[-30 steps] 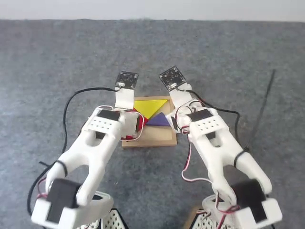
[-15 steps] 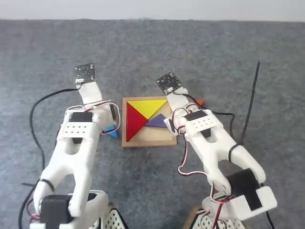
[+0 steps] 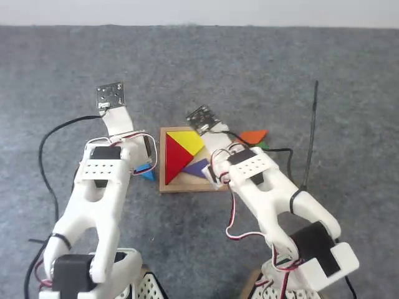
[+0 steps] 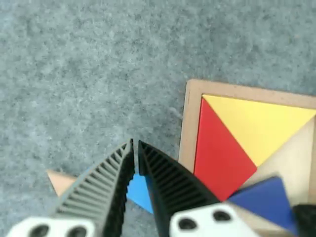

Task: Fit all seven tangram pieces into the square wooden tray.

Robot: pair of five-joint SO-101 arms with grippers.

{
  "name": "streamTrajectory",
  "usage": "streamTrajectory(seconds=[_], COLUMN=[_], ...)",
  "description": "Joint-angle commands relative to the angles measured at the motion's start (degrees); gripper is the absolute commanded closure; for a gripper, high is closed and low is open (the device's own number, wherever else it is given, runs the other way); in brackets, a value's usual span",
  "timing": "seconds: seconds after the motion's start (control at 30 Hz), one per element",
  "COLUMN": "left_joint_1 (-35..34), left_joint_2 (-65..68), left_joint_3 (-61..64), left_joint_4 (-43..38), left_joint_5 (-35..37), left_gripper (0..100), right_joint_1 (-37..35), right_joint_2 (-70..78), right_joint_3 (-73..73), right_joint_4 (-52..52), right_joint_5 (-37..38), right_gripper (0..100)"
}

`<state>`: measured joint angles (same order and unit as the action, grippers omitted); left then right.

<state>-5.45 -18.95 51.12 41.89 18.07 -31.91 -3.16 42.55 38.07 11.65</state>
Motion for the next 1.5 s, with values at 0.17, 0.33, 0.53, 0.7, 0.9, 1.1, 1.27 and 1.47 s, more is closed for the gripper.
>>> streamTrajectory(seconds=[0.17, 0.33, 0.53, 0.7, 0.9, 1.1, 1.27, 1.47], left_joint_1=[-0.4, -1.0, -7.1, -13.6, -17.2, -17.1, -17.1, -17.1], left_joint_2=[-2.5, -2.5, -3.1, -2.9, -2.6, -2.6, -2.5, -2.5], left_joint_3=[-1.5, -1.5, -2.1, -2.4, -3.0, -2.9, -2.9, -2.9], left_joint_4=[-1.7, -1.7, -0.5, -1.7, -2.2, -2.3, -2.4, -2.4], left_joint_5=[0.4, 0.4, 0.4, 0.2, 0.2, 0.2, 0.2, 0.2], left_gripper=[99, 99, 99, 99, 99, 99, 99, 99], right_joint_1=[-3.6, -3.4, -9.8, -14.9, -17.6, -19.8, -18.7, -12.8], right_joint_2=[-1.2, -9.9, -14.4, -5.1, 2.6, 5.4, 6.0, 7.5], right_joint_3=[-3.3, -6.1, -6.7, -8.5, -13.0, -13.8, -14.7, -17.7], right_joint_4=[5.3, 9.4, 8.0, 3.2, 3.2, 3.0, 2.7, 1.7], right_joint_5=[-0.2, 4.7, 5.9, 5.8, 5.9, 5.8, 6.2, 5.7], right_gripper=[99.1, 99.1, 99.1, 99.1, 99.1, 99.1, 99.1, 99.1])
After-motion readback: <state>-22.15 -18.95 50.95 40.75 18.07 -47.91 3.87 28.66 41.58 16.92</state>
